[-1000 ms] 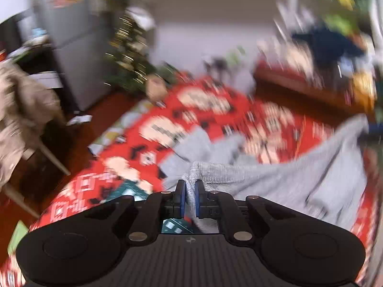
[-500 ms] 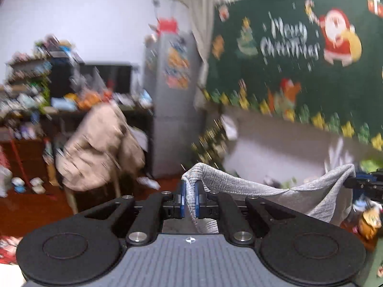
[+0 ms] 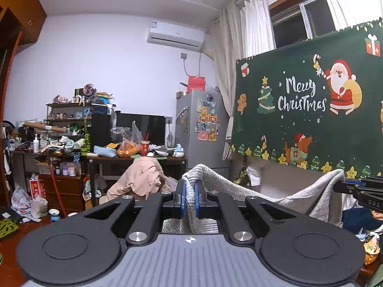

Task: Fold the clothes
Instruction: 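Raise the shirt high with both grippers and shake it out to unfold, then lower the shirt onto the mat and open both grippers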

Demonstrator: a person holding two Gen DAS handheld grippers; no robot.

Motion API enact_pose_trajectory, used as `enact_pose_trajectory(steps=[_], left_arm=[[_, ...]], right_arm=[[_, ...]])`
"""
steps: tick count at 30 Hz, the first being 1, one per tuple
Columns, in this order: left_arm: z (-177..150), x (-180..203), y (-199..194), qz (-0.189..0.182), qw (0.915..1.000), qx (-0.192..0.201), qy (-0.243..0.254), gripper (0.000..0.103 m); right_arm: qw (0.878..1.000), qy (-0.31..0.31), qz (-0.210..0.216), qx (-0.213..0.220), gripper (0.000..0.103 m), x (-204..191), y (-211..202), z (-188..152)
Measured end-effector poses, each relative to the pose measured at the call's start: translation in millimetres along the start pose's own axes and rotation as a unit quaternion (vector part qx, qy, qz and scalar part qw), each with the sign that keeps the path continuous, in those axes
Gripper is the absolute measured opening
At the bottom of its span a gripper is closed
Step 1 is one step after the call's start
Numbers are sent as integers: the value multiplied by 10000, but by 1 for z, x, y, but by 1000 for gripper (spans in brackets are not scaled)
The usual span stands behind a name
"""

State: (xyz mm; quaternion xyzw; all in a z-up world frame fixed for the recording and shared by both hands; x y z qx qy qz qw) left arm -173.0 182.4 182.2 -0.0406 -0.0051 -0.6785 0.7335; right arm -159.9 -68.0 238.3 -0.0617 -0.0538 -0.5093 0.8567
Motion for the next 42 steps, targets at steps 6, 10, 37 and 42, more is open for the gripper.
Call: enact_pose_trajectory(steps=[6, 10, 37, 42], left_arm=[[-26, -3, -9, 99, 9996, -247, 30, 7], [-68, -13, 13, 231, 9972, -708, -108, 7], [-260, -83, 204, 889, 9522, -2881, -486, 7], [-269, -101, 239, 1096, 9485, -2930, -496, 7]], right_arm=[[9998, 77, 151, -61, 9, -16, -19, 0], [9985, 63, 262, -469, 9, -28, -3, -26], [9502, 102, 392, -3090, 9, -67, 321, -300], [9492, 26, 262, -3135, 9, -78, 367, -310]])
Point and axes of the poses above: each gripper's, at about its wrist camera, not at the fingertips, and y roughly the way its jaws point, x to its right, z to its top, the point moved 6 cm from there along y, roughly the way its jaws point, and after that the axes turned 6 degrees about -z, right-handed, at the moved point
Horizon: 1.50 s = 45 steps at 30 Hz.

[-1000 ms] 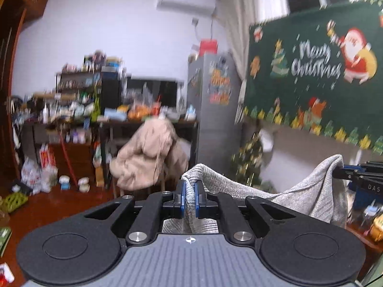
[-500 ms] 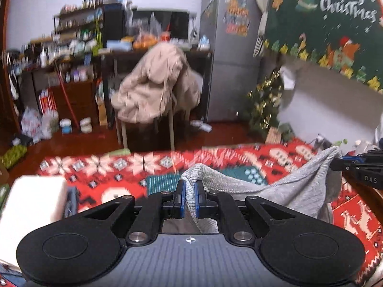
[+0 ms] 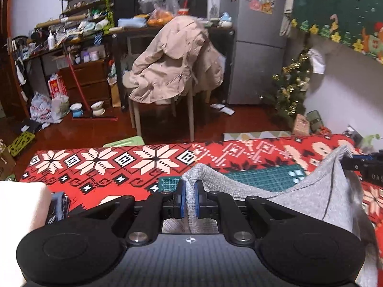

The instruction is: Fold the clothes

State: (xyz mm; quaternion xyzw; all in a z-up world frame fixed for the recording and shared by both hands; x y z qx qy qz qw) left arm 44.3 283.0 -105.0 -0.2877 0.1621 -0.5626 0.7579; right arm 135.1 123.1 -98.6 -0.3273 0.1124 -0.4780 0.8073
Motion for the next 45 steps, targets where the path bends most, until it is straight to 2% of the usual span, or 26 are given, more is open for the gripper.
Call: enact_pose_trajectory(steps=[5, 7, 9, 10, 11, 12, 13, 15, 18, 23, 28, 32, 37, 43, 45], left_arm=[[-12, -6, 32, -205, 9990, -396, -104, 9], [-17, -7, 39, -171, 9986, -482, -142, 13], [-21, -7, 38, -199, 9986, -479, -137, 19], [-23, -7, 37, -224, 9986, -468, -125, 27], [-24, -7, 33, -255, 9987, -428, -108, 32], [-25, -7, 30, -269, 9989, -383, -88, 43], [-25, -7, 26, -260, 9991, -333, -64, 48], [-25, -7, 18, -271, 9993, -266, -14, 51], [-30, -8, -2, -337, 9992, -198, -17, 61], [-47, -13, -35, -448, 9988, -201, -36, 63], [-73, -23, -63, -349, 9991, -232, -81, 67], [-96, -38, -76, -239, 9986, -294, -359, 67], [-120, -60, -83, 26, 9967, -345, -737, 60], [-140, -83, -77, 106, 9912, -427, -1250, 50], [-143, -88, -73, 71, 9882, -434, -1466, 50]], right_arm=[[9996, -28, -95, -282, 11, -10, 40, -6], [9990, -77, -83, -427, 12, -14, 56, -13], [9989, -114, -111, -447, 23, -16, 61, -20], [9989, -107, -133, -426, 40, -15, 61, -23], [9992, -61, -141, -375, 50, -13, 57, -25], [9994, -9, -140, -328, 52, -10, 52, -27], [9995, 60, -111, -296, 56, -7, 47, -27], [9995, 188, -54, -231, 64, -2, 36, -27], [9997, 219, -1, -108, 74, 2, 11, -29], [9997, 156, 178, 72, 88, 3, -41, -45], [9994, -73, 239, 243, 100, -1, -85, -71], [9992, -194, 215, 262, 102, -8, -114, -97], [9991, -279, 286, 148, 102, -12, -134, -131], [9997, 64, 241, -13, 98, -2, -146, -162], [9994, 247, 244, -88, 95, 3, -147, -167]])
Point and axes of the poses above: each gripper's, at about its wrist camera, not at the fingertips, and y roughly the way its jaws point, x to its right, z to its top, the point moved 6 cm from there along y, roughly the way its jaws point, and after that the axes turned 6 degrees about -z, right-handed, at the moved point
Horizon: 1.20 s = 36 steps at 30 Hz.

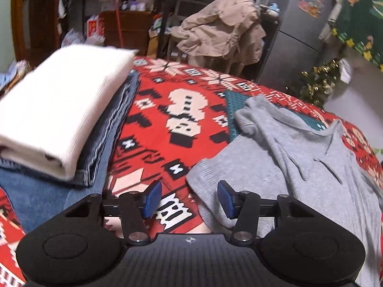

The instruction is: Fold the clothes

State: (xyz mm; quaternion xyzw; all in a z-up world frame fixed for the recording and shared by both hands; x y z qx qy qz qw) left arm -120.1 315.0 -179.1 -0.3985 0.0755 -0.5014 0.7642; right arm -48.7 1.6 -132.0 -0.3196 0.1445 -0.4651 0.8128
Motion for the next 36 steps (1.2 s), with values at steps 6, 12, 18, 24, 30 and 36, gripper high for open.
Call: enact_pose_trajectory(steps=[6, 12, 18, 24, 30, 36], left_arm=[[2, -5, 11, -185, 9990, 4, -404, 44], [8, 6, 12, -75, 9999, 122, -77, 4], [26, -2, -7, 887, 9938, 541, 402, 3], [39, -25, -13, 1090, 9919, 547, 367, 3], [46, -32, -14, 1209, 9903, 530, 439, 3], [52, -32, -13, 1369, 9878, 500, 544, 3]], right_arm=[[9990, 445, 9, -107, 86, 8, 1, -6], [9990, 421, -35, -153, 79, 11, 5, -9], [9976, 645, -203, -159, 66, 25, 8, -5], [9950, 898, -231, -382, 28, 37, 26, -5], [9938, 846, -556, -462, 3, 56, 37, 8], [9886, 818, -1227, -305, 2, 112, 42, 40]])
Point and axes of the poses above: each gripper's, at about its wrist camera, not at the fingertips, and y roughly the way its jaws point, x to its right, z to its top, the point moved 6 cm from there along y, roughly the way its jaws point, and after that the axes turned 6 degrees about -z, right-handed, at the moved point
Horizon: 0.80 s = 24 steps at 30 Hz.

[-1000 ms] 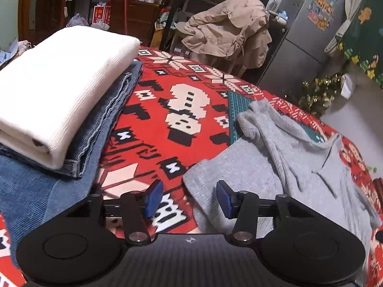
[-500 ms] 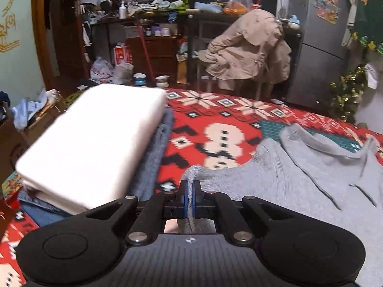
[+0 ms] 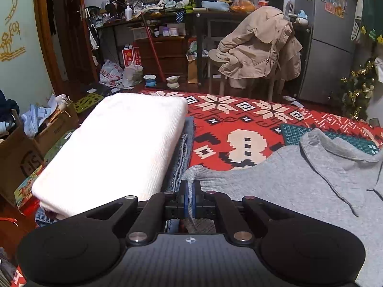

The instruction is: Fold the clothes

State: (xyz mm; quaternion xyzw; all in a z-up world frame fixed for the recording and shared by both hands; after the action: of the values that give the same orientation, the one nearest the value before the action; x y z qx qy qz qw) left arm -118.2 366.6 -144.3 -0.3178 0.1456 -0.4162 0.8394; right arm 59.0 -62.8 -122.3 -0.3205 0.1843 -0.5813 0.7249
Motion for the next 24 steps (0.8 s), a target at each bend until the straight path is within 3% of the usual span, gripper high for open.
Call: enact_pose_trajectory(steps=[9, 24], left_arm=[[8, -3, 15, 143, 9998, -114, 19, 3], [47, -1, 54, 334, 9994, -38, -128, 3]], right_arm=[[9987, 113, -391, -318, 2, 31, 60, 27], [9974, -29, -634, -328, 2, 1, 119, 63]])
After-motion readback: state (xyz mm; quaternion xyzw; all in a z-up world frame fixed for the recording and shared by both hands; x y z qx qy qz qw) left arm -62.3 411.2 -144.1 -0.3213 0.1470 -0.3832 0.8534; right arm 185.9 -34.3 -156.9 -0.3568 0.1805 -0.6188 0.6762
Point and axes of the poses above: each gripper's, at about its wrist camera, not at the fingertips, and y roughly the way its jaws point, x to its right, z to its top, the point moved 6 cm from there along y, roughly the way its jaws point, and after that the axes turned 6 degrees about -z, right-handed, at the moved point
